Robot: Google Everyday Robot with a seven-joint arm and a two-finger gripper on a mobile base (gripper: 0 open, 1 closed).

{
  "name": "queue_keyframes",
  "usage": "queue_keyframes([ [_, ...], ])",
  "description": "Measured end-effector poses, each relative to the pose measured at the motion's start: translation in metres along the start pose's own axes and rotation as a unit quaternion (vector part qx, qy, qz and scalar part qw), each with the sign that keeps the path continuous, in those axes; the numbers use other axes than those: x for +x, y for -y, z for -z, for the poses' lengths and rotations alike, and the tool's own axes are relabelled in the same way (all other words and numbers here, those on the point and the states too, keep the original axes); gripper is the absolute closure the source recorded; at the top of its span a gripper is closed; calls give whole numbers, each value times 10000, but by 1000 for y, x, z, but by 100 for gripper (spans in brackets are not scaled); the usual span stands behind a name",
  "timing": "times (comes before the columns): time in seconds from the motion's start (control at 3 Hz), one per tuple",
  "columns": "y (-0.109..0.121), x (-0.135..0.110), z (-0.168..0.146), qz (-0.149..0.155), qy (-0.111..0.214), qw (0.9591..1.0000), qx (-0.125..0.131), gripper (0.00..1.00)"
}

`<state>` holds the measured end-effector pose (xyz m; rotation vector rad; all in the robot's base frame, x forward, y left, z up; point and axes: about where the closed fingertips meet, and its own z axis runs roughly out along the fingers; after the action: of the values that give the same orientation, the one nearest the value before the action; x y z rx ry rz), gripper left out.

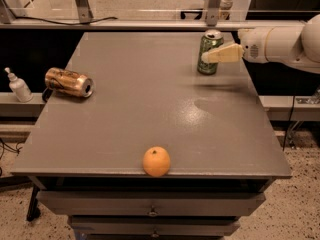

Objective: Move green can near orange can

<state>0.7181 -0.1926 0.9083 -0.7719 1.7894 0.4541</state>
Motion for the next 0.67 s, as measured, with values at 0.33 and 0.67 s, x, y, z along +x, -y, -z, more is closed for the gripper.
queue_keyframes([
  [0.33,-2,1,-23,-365,361,9985,-188,0],
  [0.67,-2,8,-31,-515,407,9974,-293,19],
])
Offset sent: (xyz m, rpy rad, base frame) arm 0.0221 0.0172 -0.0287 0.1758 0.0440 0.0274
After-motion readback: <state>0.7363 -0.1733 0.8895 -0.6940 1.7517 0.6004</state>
